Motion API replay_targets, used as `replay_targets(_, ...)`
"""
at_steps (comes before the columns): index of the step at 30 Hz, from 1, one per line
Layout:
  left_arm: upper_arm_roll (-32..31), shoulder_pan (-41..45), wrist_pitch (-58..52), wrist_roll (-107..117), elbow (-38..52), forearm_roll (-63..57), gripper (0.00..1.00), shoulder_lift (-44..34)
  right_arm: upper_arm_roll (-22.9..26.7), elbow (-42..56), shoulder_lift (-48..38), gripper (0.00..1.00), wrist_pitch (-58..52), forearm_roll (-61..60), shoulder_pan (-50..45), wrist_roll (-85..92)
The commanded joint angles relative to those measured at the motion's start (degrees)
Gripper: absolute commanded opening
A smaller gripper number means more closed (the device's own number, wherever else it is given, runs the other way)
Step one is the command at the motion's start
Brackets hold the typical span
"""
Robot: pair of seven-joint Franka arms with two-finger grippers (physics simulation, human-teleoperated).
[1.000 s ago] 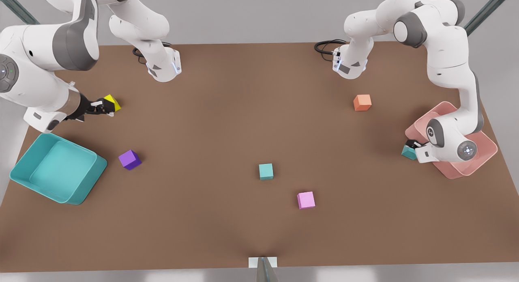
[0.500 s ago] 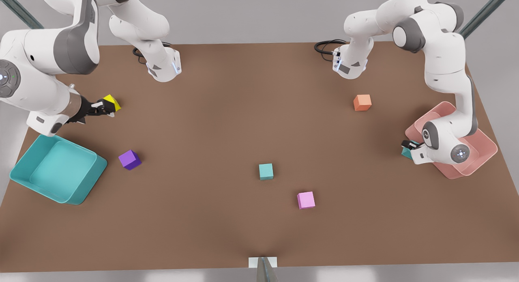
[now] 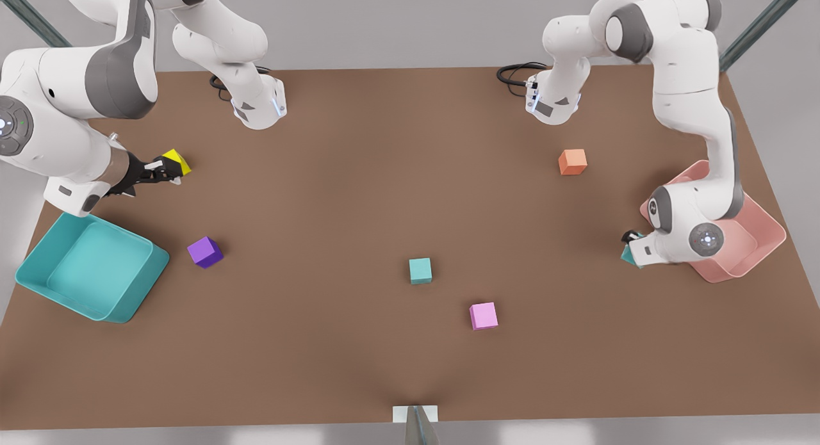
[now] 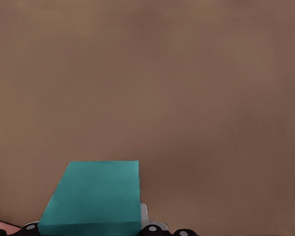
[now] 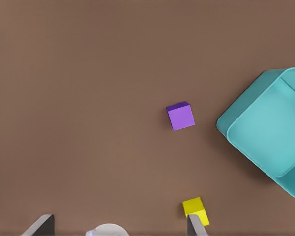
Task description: Stack the two blue cubes on top of each other
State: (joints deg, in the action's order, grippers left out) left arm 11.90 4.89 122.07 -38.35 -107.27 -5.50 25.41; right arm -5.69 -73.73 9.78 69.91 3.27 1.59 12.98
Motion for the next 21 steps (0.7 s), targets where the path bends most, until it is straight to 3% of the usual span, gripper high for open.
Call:
replay_targets(1,-0.1,8.6,-3.5,25.6,0.3,2.1,0.51,-3.0,0.0,0.1,-0.1,1.0,0.0,0.0,0.0,1.2)
replay_targets(3,-6.9,13.0,-13.1,46.3,11.1,8.1,0.51,-1.1,0.1,0.1,-0.1,1.0,0.0,0.0,0.0,1.1)
replay_targets(5,-16.7,13.2,-16.3,66.6,19.2,8.1,0.52,3.4,0.1,0.1,-0.1,1.0,0.0,0.0,0.0,1.1)
replay_targets(6,-17.9,15.0,-16.3,71.0,20.7,8.1,0.52,5.0,0.1,0.2,-0.1,1.0,0.1,0.0,0.0,1.1)
replay_targets(10,-18.0,26.4,-16.3,92.0,27.6,11.4,0.52,11.8,0.1,0.7,0.3,1.0,0.0,-0.1,0.0,1.1)
replay_targets(16,-19.0,26.9,-16.0,95.0,35.0,11.4,0.52,18.3,0.1,0.7,0.6,1.0,0.0,-0.1,-0.1,1.2)
replay_targets(21,-20.1,26.9,-15.6,96.4,49.3,11.7,0.52,27.6,0.1,0.7,0.6,1.0,0.0,-0.2,-0.1,1.2)
